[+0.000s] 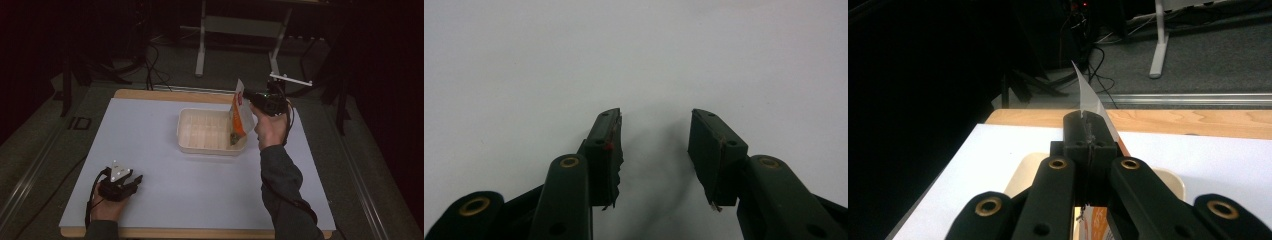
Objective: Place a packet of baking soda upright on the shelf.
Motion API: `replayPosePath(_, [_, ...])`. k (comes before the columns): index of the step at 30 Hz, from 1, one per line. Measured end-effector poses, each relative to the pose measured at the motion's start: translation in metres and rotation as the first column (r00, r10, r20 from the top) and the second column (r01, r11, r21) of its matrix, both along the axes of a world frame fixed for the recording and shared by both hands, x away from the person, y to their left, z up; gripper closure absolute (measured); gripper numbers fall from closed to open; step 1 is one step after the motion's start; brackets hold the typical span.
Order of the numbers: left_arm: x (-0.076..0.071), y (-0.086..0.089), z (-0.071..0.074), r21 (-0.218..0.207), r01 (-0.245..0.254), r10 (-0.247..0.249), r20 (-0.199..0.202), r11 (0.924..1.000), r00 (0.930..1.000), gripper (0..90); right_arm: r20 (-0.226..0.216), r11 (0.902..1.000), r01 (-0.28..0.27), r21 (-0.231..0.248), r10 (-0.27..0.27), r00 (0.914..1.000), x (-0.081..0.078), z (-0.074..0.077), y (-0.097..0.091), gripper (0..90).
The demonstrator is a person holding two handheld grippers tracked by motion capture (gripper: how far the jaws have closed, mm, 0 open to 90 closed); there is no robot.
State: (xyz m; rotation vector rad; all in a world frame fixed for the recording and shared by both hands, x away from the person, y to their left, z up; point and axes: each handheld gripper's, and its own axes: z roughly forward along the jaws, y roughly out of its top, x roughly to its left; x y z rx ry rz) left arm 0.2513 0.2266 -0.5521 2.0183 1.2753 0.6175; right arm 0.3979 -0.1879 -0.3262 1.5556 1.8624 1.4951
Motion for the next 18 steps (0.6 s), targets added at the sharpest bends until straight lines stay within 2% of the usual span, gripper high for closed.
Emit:
replayPosePath(6, [0.0,0.0,0.0,0.0,0.0,0.0,0.0,1.0,1.0,56.2,0.008,0.9995,0.031,0.002,-0.031,0.9995,-0.0001,-0.0023,0.0026,90.0])
replayPosePath(18, [0.0,0.0,0.0,-0.001,0.001,-0.001,0.0,1.0,1.0,56.1,0.001,0.9992,0.039,0.011,-0.039,0.9993,0.0026,-0.0094,0.0068,90.0])
